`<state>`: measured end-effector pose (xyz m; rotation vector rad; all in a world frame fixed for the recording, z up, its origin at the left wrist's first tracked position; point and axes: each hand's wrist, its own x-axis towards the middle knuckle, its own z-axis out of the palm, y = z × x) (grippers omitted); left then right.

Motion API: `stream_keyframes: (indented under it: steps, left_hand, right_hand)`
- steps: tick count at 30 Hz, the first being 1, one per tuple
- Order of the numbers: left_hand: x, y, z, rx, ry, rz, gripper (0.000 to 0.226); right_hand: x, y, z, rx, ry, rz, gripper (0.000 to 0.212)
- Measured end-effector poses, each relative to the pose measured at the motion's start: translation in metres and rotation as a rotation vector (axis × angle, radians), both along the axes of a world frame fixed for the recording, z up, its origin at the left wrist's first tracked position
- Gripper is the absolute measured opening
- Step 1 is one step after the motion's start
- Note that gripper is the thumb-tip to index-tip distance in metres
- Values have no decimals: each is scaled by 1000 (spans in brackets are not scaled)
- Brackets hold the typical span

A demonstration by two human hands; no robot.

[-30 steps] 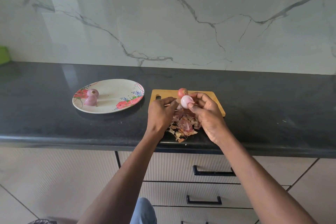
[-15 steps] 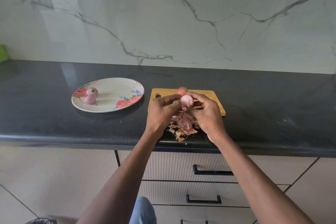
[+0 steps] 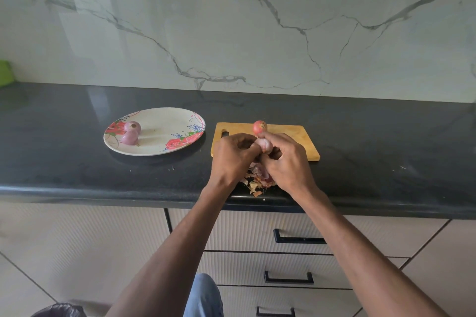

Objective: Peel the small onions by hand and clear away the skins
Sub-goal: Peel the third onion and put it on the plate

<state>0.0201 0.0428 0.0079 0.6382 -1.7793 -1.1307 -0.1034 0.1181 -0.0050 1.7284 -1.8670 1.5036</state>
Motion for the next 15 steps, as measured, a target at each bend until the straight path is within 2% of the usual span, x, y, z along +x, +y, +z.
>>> stream_keyframes:
  steps: [5, 9, 12, 15]
  left_hand:
    - [-1, -1, -2, 14, -11, 25, 14]
    - [1, 0, 1, 54, 5, 25, 13]
    - [1, -4, 0, 131, 36, 63, 5]
    - [-1, -9, -3, 211, 51, 58, 7]
  right_hand:
    - [2, 0, 0, 1, 45, 26, 29]
    - [1, 0, 0, -4, 11, 26, 29]
    - [4, 0, 0, 14, -61, 57, 38]
    - [1, -2, 1, 83, -224, 56, 40]
